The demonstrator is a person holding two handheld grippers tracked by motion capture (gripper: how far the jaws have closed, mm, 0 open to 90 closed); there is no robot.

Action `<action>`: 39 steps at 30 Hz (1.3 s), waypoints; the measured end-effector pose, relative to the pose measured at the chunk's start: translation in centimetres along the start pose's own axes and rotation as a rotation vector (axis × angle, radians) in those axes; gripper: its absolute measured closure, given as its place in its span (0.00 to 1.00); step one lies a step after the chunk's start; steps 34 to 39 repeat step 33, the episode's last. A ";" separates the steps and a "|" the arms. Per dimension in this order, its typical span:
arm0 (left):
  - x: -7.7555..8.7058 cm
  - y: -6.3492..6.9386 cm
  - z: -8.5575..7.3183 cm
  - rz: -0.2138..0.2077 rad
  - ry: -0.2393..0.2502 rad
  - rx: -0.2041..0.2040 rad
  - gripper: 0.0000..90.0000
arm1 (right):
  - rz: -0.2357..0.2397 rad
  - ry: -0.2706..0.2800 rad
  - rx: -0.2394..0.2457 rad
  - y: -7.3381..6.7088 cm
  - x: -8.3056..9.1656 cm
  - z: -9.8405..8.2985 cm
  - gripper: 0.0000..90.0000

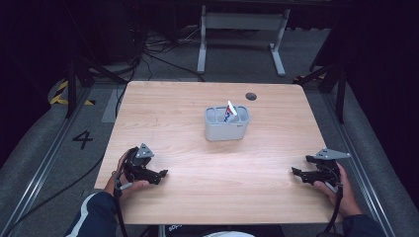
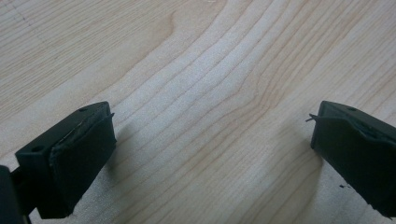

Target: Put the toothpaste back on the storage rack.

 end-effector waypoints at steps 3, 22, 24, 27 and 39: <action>0.0 0.0 0.0 0.003 -0.001 0.002 0.00 | -0.007 0.001 -0.008 -0.1 0.0 0.0 0.20; 0.0 0.0 0.0 0.002 -0.001 0.002 0.00 | -0.020 -0.001 -0.019 0.0 0.0 0.0 0.17; 0.0 0.0 0.0 0.003 -0.001 0.002 0.00 | -0.021 -0.002 -0.021 0.0 0.0 0.0 0.17; 0.0 0.1 0.0 0.003 -0.001 0.012 0.00 | -0.023 -0.002 -0.022 0.0 0.0 0.0 0.16; -0.1 0.1 0.1 0.005 0.000 0.018 0.00 | -0.025 -0.003 -0.023 0.0 0.0 0.0 0.16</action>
Point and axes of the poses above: each handheld gripper's, and its own axes: x roughly backward along the jaws, z roughly out of its top, y roughly to its right, the point moved 5 cm from there along -x, roughly forward along the jaws, and after that the axes turned 13 degrees about z, right-handed, at the moved point
